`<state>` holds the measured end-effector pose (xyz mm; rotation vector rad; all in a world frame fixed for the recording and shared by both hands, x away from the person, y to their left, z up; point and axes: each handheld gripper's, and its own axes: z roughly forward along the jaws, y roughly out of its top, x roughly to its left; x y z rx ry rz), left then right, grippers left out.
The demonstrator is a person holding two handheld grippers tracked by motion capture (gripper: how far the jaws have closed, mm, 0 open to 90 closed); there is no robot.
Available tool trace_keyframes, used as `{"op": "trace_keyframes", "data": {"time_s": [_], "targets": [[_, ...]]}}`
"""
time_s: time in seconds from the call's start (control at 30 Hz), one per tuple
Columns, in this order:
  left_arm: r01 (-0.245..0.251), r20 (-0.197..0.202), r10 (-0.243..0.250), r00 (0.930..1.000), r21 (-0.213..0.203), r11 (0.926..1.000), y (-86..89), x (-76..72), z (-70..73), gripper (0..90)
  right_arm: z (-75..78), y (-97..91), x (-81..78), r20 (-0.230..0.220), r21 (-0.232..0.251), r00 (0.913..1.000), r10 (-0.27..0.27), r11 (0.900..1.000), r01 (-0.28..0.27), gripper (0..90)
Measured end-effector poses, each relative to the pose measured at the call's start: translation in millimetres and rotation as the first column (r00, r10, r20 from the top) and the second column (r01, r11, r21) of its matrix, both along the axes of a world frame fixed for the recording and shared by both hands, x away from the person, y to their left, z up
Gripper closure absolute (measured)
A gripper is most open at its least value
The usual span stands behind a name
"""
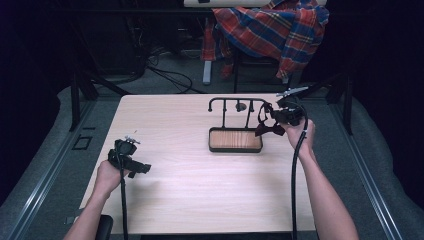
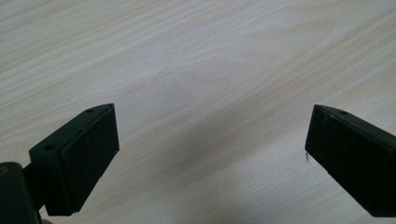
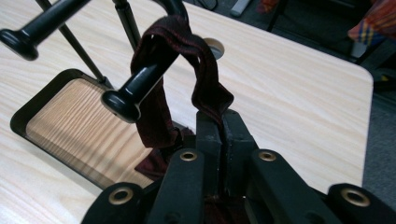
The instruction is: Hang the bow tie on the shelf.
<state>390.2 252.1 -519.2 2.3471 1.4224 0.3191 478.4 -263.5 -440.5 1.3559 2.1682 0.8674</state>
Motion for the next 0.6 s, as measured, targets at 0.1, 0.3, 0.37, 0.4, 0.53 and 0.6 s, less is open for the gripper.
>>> {"op": "trace_keyframes", "data": {"time_s": [0.1, 0.3, 0.37, 0.4, 0.53, 0.6], "targets": [[-0.002, 0.000, 0.002, 1.0000, -0.001, 1.0000, 0.2, 0.0, -0.1, 2.8, -2.6, -0.7, 1.3, -0.008, 0.014, 1.0000, 0.003, 0.9999, -0.003, 85.8], [-0.005, 0.004, 0.005, 1.0000, 0.003, 1.0000, 0.6, 0.1, -0.5, 2.7, -6.6, 0.1, 2.8, -0.034, 0.050, 0.9994, 0.009, 0.9987, -0.008, 84.6], [-0.005, 0.003, 0.005, 1.0000, 0.002, 1.0000, 0.5, 0.2, -0.5, 2.8, -6.9, -0.2, 3.1, -0.036, 0.056, 0.9993, 0.012, 0.9984, -0.010, 83.5], [-0.004, 0.003, 0.004, 1.0000, 0.002, 1.0000, 0.4, 0.1, -0.5, 2.7, -7.0, -0.8, 3.3, -0.037, 0.064, 0.9991, 0.019, 0.9978, -0.016, 82.0], [-0.004, 0.002, 0.004, 1.0000, -0.007, 1.0000, 0.5, 0.1, -0.3, 2.6, -4.7, -3.8, 1.7, -0.023, 0.112, 0.9990, 0.039, 0.9931, -0.036, 75.0], [-0.004, 0.002, 0.004, 1.0000, -0.007, 1.0000, 0.5, 0.1, -0.3, 2.6, -3.9, -3.8, 1.1, -0.021, 0.110, 0.9989, 0.041, 0.9932, -0.038, 75.0]]}}
